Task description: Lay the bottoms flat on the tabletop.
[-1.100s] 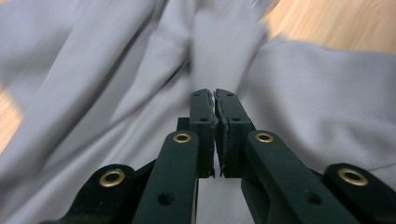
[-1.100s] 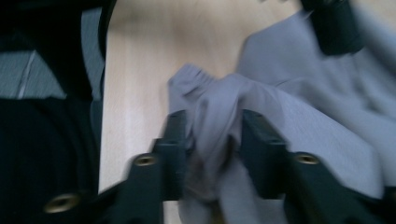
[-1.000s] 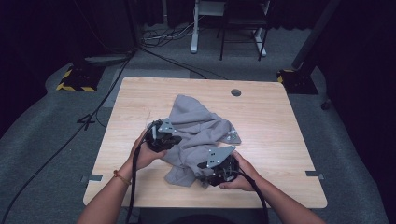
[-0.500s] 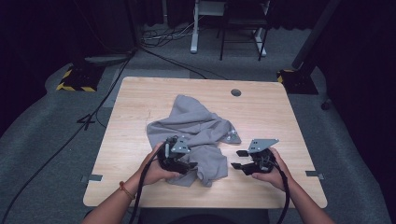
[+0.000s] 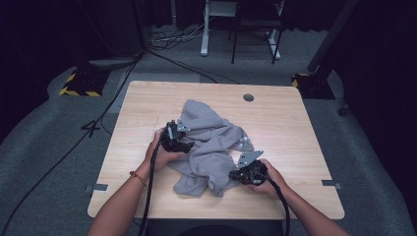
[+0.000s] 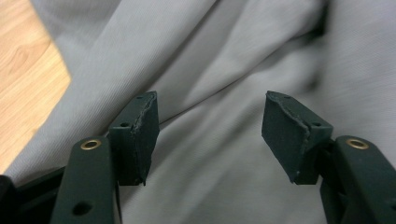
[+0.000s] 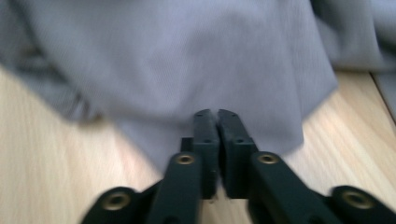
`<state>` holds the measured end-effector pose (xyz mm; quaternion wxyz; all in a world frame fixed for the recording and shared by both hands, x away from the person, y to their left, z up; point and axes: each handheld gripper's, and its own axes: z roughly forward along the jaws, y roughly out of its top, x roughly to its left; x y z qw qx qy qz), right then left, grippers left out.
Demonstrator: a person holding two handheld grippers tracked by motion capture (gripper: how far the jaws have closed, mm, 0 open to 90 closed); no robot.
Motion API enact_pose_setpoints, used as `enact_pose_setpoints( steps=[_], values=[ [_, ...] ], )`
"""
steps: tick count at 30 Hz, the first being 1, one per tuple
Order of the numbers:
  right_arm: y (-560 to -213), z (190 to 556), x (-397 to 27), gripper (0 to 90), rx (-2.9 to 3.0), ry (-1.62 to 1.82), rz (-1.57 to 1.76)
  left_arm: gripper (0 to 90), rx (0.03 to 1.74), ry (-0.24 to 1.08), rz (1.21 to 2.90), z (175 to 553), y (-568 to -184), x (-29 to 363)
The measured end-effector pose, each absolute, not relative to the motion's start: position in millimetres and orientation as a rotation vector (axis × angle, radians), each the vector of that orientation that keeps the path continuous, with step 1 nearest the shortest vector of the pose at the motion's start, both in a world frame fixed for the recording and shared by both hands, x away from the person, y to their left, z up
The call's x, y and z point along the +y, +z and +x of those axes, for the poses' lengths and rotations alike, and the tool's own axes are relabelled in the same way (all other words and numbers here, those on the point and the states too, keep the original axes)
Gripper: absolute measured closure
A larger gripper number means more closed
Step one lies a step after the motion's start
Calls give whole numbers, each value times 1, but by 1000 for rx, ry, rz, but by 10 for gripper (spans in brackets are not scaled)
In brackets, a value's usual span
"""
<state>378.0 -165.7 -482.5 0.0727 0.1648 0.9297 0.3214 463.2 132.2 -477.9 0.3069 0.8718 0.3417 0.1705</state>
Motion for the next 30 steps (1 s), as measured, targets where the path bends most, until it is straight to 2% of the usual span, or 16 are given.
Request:
enact_pose_setpoints(
  steps=[3,8,9,14,16,18,20,23,24,25,26,27,28,29,30],
  values=[
    [-480,373,-175,900,2808,951,488,398,931,463,2343,467,-488,133],
    [-480,357,-213,880,2782,904,596,400,955,410,2303,464,-490,145],
    [-479,356,-219,737,2761,919,612,401,949,396,2304,462,-490,146],
    [-466,367,-208,490,2669,1050,620,402,909,419,2306,450,-491,147],
    [-464,376,-194,466,2657,1074,595,400,895,414,2304,447,-492,149],
    [-466,389,-182,383,2662,1089,597,400,893,371,2282,446,-494,153],
    [-473,404,-165,341,2686,1081,602,397,892,333,2243,445,-497,161],
    [-477,408,-156,357,2722,1080,600,397,881,330,2231,444,-499,164],
    [-482,408,-150,486,2749,1018,561,397,873,332,2230,443,-499,164],
    [-482,408,-150,486,2749,1018,561,397,874,340,2230,443,-499,165],
    [-485,404,-149,609,2770,982,522,397,872,338,2228,443,-499,165],
    [-485,404,-149,609,2770,982,522,397,869,339,2230,443,-499,165],
    [-483,400,-152,761,2794,968,494,397,863,329,2231,444,-499,165],
    [-483,400,-152,761,2794,968,494,397,866,329,2229,444,-499,165],
    [-482,394,-157,858,2794,950,474,397,870,334,2228,443,-499,166]
  ],
)
